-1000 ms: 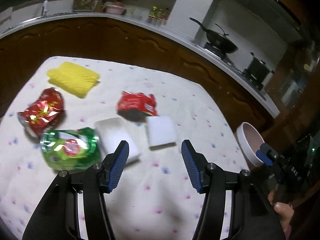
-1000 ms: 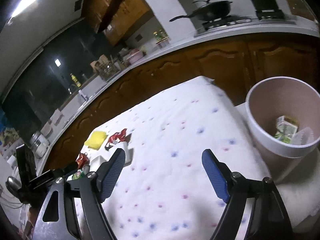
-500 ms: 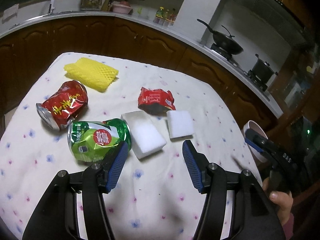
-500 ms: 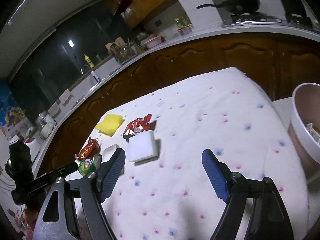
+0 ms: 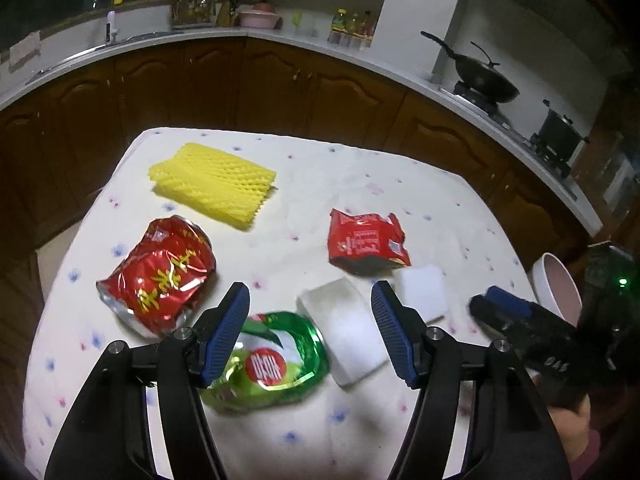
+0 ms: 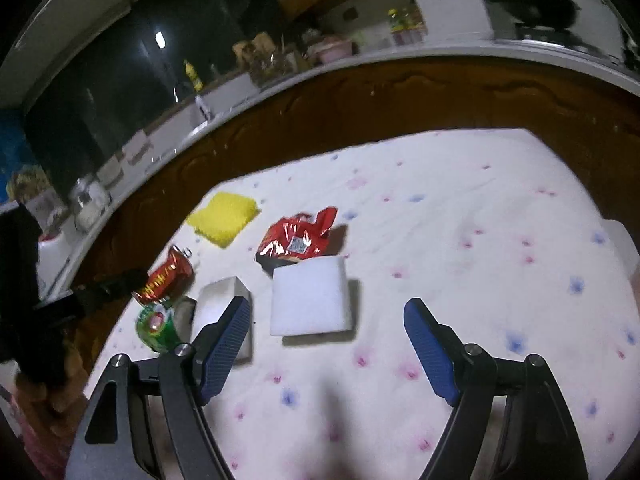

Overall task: Collect trash
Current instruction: 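Grasp a white foam block with the right tool while the left tool grasps another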

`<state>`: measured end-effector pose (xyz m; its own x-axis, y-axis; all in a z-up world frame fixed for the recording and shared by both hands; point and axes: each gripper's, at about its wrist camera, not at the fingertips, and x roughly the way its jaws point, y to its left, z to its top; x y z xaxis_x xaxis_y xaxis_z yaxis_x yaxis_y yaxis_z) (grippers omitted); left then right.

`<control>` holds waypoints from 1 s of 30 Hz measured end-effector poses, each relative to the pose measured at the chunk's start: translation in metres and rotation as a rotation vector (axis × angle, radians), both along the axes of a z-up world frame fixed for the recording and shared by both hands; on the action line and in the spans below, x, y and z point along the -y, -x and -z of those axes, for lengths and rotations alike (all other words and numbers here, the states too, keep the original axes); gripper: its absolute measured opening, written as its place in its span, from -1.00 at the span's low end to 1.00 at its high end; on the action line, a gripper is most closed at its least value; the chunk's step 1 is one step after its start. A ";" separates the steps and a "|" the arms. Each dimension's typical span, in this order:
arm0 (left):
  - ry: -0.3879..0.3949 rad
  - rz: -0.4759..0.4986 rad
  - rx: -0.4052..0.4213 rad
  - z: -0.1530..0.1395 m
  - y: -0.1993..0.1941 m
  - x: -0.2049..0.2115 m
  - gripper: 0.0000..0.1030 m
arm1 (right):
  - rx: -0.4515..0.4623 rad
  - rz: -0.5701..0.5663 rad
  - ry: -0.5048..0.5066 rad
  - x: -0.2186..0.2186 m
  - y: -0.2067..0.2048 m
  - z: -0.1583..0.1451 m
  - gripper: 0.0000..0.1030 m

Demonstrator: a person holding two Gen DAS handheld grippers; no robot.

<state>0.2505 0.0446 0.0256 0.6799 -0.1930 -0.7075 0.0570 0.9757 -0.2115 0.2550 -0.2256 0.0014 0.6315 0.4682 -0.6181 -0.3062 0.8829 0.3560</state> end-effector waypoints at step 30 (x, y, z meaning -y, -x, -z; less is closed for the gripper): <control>-0.355 0.218 -0.218 0.057 -0.039 0.092 0.46 | 0.020 0.124 -0.085 0.072 0.018 -0.009 -0.55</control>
<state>0.2895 -0.0475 -0.0319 0.4785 -0.0347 -0.8774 0.2596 0.9602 0.1035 0.2366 -0.2974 0.0099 0.6997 0.4359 -0.5660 -0.2047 0.8814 0.4258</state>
